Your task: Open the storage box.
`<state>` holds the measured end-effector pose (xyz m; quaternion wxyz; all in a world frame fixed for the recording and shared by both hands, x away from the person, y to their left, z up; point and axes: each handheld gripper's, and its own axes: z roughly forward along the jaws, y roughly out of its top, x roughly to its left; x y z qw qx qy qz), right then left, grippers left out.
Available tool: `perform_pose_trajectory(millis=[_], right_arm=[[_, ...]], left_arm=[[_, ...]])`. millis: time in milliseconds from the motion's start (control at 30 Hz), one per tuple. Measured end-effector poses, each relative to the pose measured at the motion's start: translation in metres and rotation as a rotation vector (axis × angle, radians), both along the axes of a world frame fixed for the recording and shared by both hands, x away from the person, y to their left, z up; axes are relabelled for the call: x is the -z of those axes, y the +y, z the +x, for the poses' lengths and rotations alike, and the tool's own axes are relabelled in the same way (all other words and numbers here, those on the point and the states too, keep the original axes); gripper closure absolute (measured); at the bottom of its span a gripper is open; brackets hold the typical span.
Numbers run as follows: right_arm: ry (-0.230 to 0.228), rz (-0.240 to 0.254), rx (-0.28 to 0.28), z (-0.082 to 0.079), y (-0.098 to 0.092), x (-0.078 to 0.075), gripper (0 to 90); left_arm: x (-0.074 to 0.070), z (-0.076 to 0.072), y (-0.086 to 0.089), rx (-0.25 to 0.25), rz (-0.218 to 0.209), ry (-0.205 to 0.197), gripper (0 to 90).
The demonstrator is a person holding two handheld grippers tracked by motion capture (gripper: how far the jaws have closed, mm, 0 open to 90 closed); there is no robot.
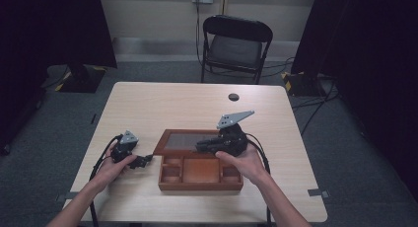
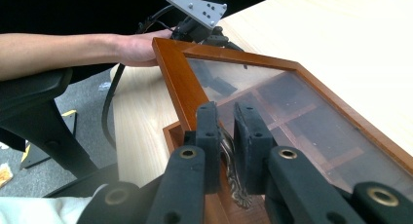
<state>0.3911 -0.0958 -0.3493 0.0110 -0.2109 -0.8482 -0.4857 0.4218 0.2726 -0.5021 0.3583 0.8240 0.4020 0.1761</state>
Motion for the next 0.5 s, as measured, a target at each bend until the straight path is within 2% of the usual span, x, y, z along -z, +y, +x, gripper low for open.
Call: perform_pose_trajectory(millis=[500], right_arm=[[-0.014,0.006,0.015,0.0062,0.0016,-0.0102,82.1]], left_arm=[[-0.0004,0.0003,0.0006,0.005,0.012,-0.003,8.5]])
